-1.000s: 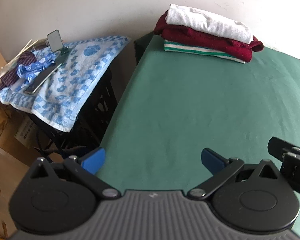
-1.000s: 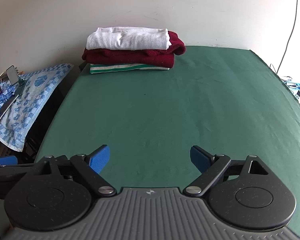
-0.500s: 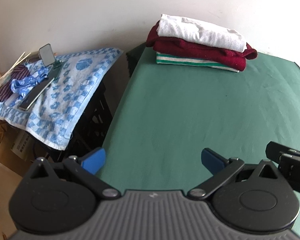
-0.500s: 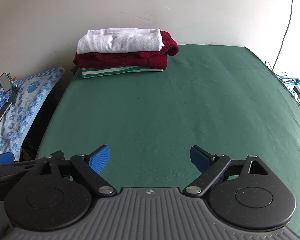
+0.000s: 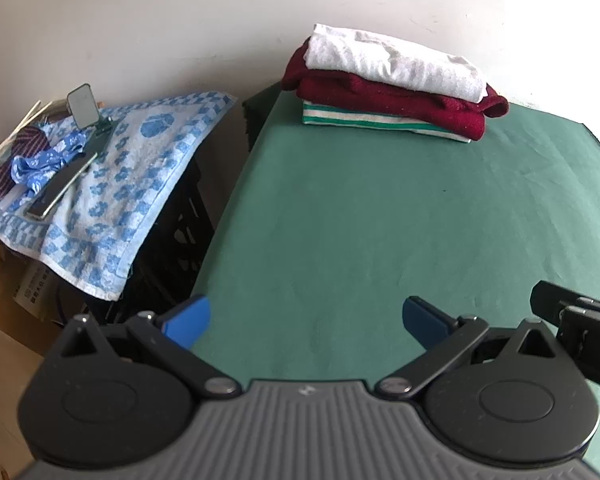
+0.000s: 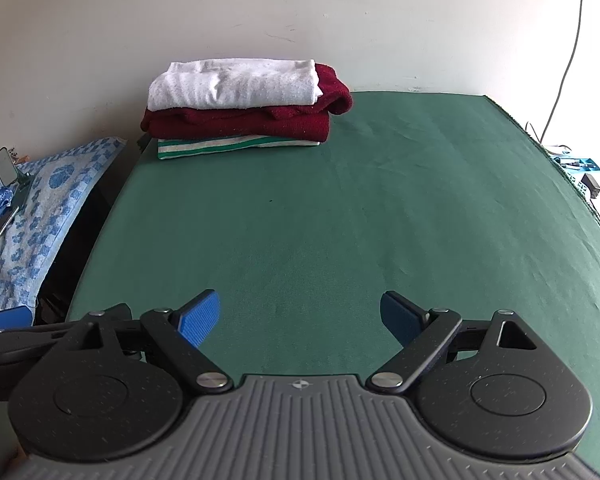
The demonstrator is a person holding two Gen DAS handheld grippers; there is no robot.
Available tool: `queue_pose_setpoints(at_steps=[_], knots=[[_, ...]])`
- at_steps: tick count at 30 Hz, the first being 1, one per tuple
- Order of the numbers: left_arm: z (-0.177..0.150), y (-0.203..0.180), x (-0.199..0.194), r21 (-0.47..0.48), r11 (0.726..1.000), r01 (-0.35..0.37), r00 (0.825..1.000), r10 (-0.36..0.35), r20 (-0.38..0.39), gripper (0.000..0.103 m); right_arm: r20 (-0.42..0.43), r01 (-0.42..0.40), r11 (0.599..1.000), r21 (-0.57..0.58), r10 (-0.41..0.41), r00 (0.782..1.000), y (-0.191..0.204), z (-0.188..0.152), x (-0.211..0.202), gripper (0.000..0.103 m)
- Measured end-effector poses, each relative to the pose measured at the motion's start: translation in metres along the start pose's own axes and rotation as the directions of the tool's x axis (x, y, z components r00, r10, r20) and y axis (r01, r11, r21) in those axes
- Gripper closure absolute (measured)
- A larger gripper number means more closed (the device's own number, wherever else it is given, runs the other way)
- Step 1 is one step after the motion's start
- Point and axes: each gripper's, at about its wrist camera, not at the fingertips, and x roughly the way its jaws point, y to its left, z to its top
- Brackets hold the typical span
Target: Fold clothes
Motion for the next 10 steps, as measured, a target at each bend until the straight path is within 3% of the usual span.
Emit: queue_pose_setpoints(at_steps=[10], knots=[[-0.0020, -0.0024, -0.0059, 0.005, 1.000, -0.014, 1.000, 0.013, 0.016, 0.001, 0.011, -0.003, 1.000, 0.005, 0.003, 1.000, -0.0030, -0.0004, -0.0038, 0.013]])
